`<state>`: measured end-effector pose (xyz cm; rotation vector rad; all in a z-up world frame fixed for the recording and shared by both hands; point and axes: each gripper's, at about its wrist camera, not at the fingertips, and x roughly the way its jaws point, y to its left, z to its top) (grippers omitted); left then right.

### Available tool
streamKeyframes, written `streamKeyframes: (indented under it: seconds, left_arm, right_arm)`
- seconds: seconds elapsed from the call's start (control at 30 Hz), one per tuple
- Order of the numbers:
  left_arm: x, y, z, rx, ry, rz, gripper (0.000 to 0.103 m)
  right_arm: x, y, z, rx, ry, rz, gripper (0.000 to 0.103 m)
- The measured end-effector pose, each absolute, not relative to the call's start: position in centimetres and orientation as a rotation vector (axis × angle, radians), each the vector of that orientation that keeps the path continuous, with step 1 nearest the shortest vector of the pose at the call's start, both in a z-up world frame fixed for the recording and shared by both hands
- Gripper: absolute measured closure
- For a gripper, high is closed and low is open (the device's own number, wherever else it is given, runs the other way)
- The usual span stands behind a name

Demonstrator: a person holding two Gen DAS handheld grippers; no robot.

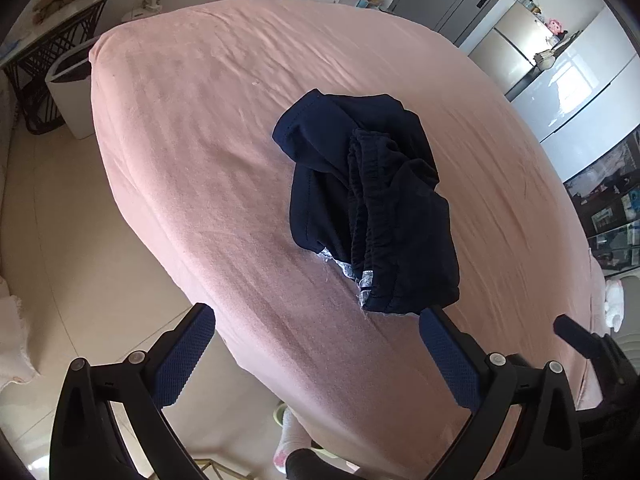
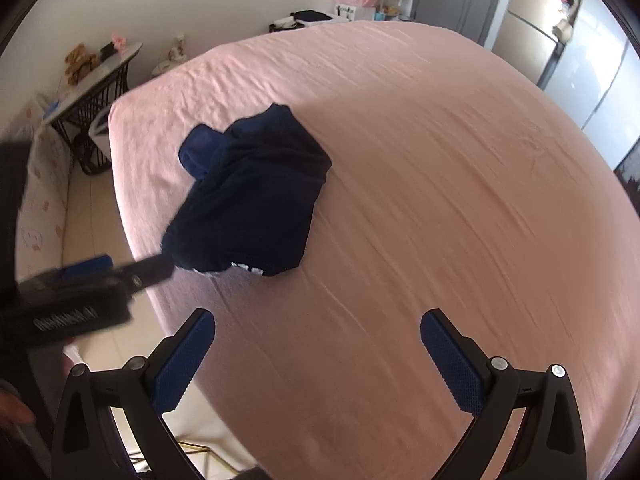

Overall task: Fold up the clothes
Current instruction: 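Move both grippers toward the crumpled navy shorts on the bed, then grasp the shorts waistband with the right gripper while the left gripper grasps beside it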

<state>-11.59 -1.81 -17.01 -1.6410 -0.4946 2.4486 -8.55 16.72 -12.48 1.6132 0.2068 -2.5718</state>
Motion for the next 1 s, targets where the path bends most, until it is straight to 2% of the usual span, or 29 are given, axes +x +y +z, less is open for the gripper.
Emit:
streamKeyframes:
  seconds: [0.27, 0.4, 0.67, 0.8, 1.0]
  left_arm:
    - [-12.2, -3.1, -19.0, -1.617, -0.795, 2.266, 0.0]
    - [-12.3, -3.5, -19.1, -1.574, -0.898, 2.245, 0.0]
    - [-12.4, -4.5, -19.4, -1.484, -1.096, 2.195, 0.0]
    - [-13.0, -3.9, -20.3, -1.488, -1.122, 2.153, 0.0]
    - [-13.3, -3.9, -21.1, -1.439, -1.229, 2.109, 0.0]
  right_arm:
    - [-8.2, 14.3, -16.0, 1.491, 0.576, -2.565, 0.0]
    - [-8.8, 13.2, -16.5, 1.428, 0.633, -2.555, 0.0]
    - [-9.6, 11.3, -16.5, 1.345, 0.642, -2.57, 0.001]
    - [-10.2, 10.5, -16.9, 1.31, 0.663, -2.559, 0.001]
    - [-10.7, 11.0, -17.5, 1.314, 0.555, -2.604, 0.001]
